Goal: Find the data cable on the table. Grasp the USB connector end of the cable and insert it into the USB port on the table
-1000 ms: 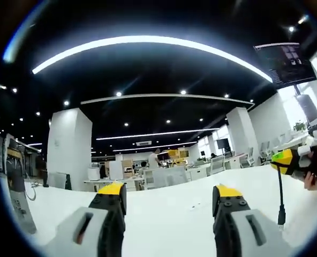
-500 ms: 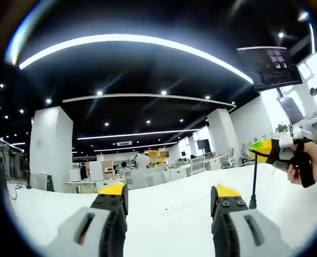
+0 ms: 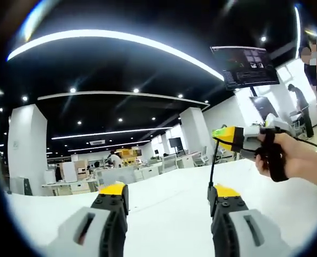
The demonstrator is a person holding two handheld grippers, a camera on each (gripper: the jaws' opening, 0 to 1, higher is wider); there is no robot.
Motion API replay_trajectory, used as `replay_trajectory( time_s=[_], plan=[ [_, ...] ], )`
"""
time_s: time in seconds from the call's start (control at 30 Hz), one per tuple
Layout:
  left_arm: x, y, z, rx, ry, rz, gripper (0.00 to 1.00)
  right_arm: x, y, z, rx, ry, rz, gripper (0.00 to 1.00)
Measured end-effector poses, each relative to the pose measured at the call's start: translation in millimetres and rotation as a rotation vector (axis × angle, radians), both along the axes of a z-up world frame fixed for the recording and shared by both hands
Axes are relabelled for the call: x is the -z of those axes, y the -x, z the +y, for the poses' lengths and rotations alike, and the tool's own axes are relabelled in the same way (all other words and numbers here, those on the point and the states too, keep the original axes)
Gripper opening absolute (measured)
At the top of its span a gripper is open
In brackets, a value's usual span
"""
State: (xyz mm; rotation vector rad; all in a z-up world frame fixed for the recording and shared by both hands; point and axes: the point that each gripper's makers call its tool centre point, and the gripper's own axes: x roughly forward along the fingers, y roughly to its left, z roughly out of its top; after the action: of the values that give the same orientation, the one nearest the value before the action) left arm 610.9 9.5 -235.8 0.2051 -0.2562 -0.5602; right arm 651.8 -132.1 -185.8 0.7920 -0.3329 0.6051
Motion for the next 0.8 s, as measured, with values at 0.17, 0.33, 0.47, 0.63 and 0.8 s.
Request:
replay_trajectory(
  time_s=[0.17, 0.33, 0.47, 0.63, 0.8],
  plan=[
    [14.0, 0.1, -20.6, 0.029, -0.083, 0.029, 0.61, -0.8, -1.4, 1.2, 0.020, 0.028, 0.014, 0.06],
    [23.2, -2.1, -30.6, 0.007, -0.125, 0.015, 0.54, -2.0, 4.1, 9.4, 0.011, -0.001, 0.023, 0.06],
    [31.7, -4.9, -34.9, -0.018, -0.166, 0.008, 0.51, -0.3, 9.7, 17.1, 0.050, 0.042, 0.030, 0.06],
    [37.3, -8.3, -41.7, -0.026, -0.198, 0.005, 0.44, -4.2, 18.9, 25.0, 0.021, -0.009, 0.021, 0.06],
    [47.1, -7.9, -38.6, -0.059, -0.226, 0.025, 0.42, -4.3, 31.4, 25.2, 0.019, -0.042, 0.020, 0.06]
  ],
)
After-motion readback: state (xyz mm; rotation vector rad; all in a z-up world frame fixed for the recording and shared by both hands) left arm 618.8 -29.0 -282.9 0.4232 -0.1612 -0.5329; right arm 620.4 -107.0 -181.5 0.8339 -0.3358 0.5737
